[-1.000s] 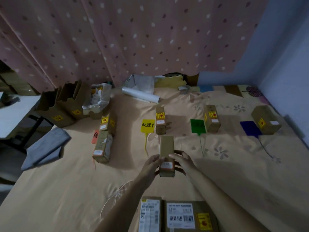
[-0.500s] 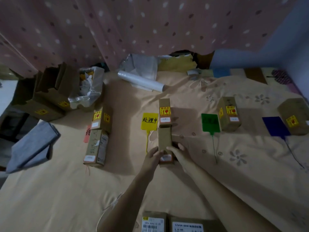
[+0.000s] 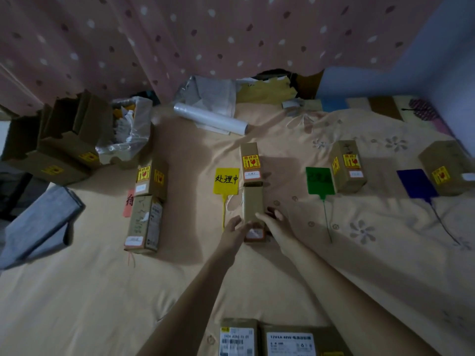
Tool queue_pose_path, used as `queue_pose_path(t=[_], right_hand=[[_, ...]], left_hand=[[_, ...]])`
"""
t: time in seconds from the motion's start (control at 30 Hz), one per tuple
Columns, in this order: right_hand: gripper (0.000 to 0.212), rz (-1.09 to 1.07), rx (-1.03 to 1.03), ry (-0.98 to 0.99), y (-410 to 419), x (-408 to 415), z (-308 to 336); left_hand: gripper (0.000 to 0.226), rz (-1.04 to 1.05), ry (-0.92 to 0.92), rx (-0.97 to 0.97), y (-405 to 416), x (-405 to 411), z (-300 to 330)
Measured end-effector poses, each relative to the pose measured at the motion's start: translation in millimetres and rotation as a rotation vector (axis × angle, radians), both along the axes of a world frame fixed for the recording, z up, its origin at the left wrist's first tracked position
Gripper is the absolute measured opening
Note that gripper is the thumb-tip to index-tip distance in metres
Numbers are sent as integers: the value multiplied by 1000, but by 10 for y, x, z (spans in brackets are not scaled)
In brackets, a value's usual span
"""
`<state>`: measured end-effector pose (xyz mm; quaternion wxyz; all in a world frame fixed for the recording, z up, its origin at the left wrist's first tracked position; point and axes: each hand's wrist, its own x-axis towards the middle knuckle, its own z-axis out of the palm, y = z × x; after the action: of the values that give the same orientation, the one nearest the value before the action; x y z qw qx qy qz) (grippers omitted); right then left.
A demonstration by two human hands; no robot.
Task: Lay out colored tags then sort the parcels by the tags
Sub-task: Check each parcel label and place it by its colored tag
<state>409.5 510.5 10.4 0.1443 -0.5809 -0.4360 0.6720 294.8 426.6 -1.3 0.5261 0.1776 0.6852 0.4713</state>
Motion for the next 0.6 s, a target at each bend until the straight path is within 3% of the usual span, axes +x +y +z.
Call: queue_pose_path(t=[0.1, 0.2, 0.27, 0.33, 0.4, 0.5, 0.6], right_hand=[[75, 20, 46, -43, -62, 113, -8], [79, 50, 76, -68, -146, 243, 69], [73, 44, 91, -66, -215, 336, 149], [62, 30, 107, -49, -311, 454, 233], [56, 42, 125, -27, -495, 605, 348], [49, 157, 167, -42, -841, 847, 503], [46, 327, 179, -148, -1267, 1008, 606]], left_hand=[[61, 28, 56, -35, -98, 23, 24], [71, 75, 85, -42, -214, 55, 127], [65, 123, 90, -48, -340, 91, 200], [35, 158, 131, -51, -508, 137, 249], [23, 174, 163, -64, -762, 194, 274], [26, 173, 173, -65, -1199, 313, 356], [45, 139, 241, -183, -1673, 403, 308]])
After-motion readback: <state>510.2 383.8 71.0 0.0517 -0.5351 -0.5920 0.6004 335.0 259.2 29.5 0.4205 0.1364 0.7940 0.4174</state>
